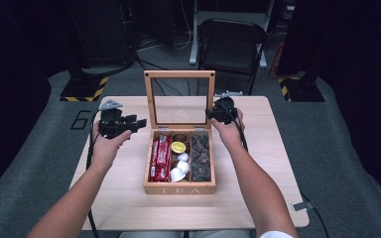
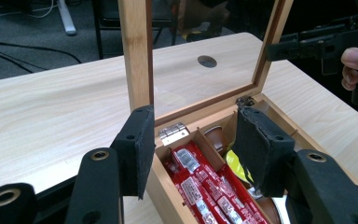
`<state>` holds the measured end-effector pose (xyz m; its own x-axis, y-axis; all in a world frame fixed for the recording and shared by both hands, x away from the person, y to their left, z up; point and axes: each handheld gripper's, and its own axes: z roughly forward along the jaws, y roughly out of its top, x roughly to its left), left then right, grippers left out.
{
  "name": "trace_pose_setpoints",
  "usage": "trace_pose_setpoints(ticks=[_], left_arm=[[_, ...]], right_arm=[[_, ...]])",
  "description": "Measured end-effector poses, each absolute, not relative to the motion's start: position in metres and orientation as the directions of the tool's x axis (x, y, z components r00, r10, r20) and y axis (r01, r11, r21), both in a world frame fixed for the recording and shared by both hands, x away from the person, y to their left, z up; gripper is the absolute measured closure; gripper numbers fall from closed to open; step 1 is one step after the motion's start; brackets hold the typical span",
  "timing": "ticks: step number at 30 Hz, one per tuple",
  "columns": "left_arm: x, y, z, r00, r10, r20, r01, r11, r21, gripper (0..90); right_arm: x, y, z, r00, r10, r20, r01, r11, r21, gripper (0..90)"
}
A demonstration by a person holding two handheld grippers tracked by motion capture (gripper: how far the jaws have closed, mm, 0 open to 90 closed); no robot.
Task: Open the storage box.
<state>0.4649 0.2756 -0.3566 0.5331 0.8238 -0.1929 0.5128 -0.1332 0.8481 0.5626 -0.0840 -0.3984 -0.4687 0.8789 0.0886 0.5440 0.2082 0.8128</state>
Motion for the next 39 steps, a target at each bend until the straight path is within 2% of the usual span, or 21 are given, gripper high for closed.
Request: trace_pose_setpoints(ticks=[13,21,33,39], left_arm=[[0.458,0.281,-0.36,0.52,0.827,-0.213,0.502,-0.094,0.86,48.2],[0.456,0.284,-0.362,0.517,0.835,-0.185,0.508,-0.125,0.852,48.4],[0.446,0.281,-0.369,0.525,0.824,-0.213,0.518,-0.111,0.848,48.4],[0.441,0.286,-0.37,0.522,0.815,-0.251,0.52,-0.071,0.852,48.5]], right_arm=[[0.568,-0.084,-0.4,-0.456,0.883,0.109,0.561,0.191,0.805,64.8],[0.57,-0.084,-0.401,-0.455,0.883,0.113,0.564,0.188,0.804,64.8],[0.571,-0.083,-0.4,-0.451,0.885,0.111,0.571,0.191,0.799,64.4],[0.568,-0.083,-0.4,-0.461,0.881,0.107,0.574,0.204,0.793,56.2]])
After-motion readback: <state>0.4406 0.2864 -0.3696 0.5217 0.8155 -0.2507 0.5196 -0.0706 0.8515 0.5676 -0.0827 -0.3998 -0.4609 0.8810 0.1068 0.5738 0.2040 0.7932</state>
